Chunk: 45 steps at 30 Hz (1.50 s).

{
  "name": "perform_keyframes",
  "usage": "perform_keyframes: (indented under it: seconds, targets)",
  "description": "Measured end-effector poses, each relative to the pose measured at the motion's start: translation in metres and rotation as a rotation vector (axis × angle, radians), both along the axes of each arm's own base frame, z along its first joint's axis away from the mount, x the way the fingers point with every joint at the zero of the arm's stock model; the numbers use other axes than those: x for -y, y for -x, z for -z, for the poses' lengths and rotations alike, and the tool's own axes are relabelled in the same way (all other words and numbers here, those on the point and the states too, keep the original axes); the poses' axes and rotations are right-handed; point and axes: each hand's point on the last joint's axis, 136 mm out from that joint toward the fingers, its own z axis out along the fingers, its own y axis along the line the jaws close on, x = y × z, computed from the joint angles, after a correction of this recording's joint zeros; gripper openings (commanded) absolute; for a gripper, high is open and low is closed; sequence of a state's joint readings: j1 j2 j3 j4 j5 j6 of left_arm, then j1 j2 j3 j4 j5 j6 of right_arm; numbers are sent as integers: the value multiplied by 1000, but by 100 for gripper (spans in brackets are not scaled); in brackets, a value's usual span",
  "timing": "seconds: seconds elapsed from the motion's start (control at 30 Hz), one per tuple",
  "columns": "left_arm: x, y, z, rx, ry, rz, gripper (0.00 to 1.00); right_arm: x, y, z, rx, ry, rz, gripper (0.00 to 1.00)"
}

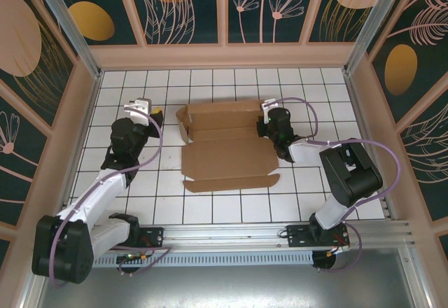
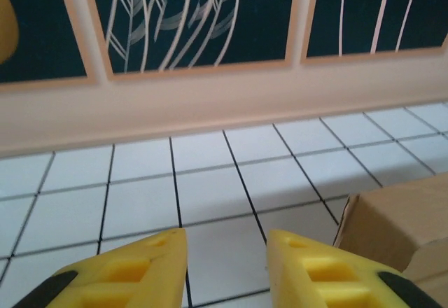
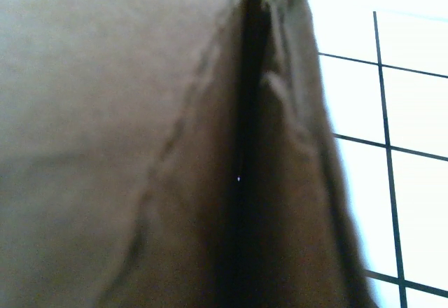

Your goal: Fold the paper box

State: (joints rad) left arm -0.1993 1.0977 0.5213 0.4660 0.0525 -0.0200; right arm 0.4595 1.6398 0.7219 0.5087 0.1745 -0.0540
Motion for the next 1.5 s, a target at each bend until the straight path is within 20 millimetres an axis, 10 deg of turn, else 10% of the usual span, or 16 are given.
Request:
perform_keyframes:
  seconds: [0.37, 1.5]
  targets:
    - [37, -4, 92, -277, -104, 239, 40, 0, 0, 2, -5, 2, 0, 0]
    - [103, -25, 96, -288, -153, 459, 45, -6, -4, 1, -32, -5, -16, 0]
